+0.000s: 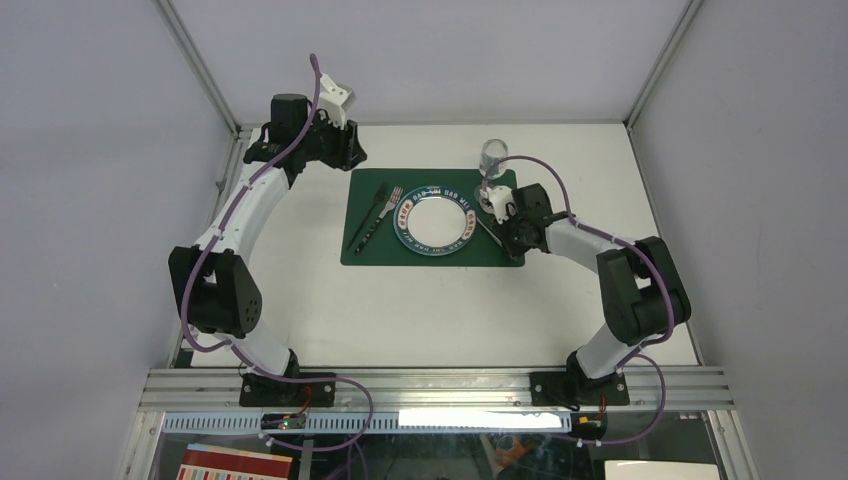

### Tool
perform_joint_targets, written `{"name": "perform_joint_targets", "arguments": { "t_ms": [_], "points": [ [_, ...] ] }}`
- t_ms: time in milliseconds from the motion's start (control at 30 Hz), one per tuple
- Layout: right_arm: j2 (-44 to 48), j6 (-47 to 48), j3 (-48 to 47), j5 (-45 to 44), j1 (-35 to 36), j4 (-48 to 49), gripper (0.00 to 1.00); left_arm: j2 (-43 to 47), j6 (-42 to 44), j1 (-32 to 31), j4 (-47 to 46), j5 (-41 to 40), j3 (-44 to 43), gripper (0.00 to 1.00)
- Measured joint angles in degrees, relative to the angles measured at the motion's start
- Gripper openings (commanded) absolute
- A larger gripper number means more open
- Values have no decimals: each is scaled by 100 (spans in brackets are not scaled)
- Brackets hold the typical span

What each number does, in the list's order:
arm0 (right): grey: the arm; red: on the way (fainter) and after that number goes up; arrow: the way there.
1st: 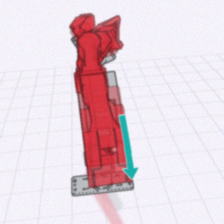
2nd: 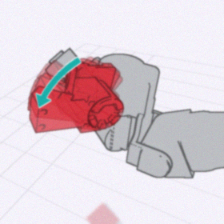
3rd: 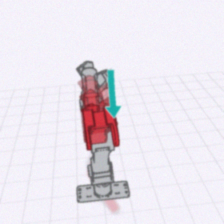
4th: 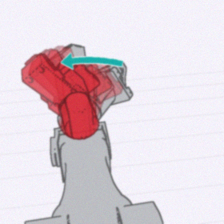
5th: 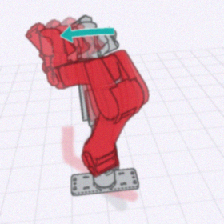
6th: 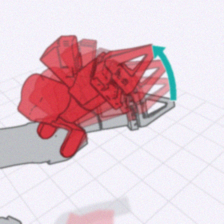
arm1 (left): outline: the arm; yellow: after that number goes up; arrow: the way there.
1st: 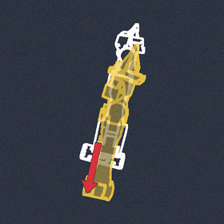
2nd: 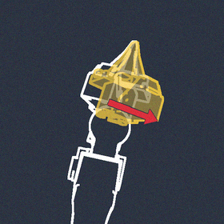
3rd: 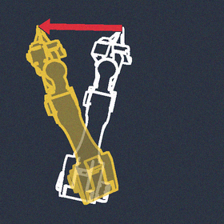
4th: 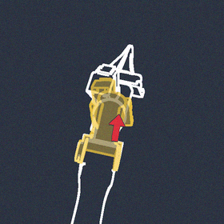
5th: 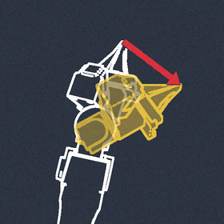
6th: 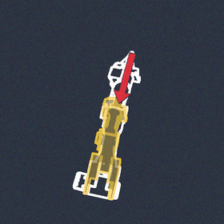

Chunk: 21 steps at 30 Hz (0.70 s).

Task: Set the dinner table for one person
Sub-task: Adjust the knife on the napkin.

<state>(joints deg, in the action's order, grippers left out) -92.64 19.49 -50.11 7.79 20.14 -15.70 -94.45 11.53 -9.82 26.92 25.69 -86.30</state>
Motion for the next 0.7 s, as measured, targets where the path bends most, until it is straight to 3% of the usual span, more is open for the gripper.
{"name": "perform_joint_targets", "arguments": {
  "t_ms": [233,533,633,700],
  "points": [
    [2,2,0,9,11,-2,20,9,2,0,-11,-2,61,43],
    [267,17,114,146,92,-291,22,46,2,0,-39,-2,173,43],
    [564,15,262,87,103,-306,32,48,2,0,-39,-2,173,44],
    [767,11,328,-15,107,-302,34,50,2,0,-39,-2,173,44]
  ]
}}
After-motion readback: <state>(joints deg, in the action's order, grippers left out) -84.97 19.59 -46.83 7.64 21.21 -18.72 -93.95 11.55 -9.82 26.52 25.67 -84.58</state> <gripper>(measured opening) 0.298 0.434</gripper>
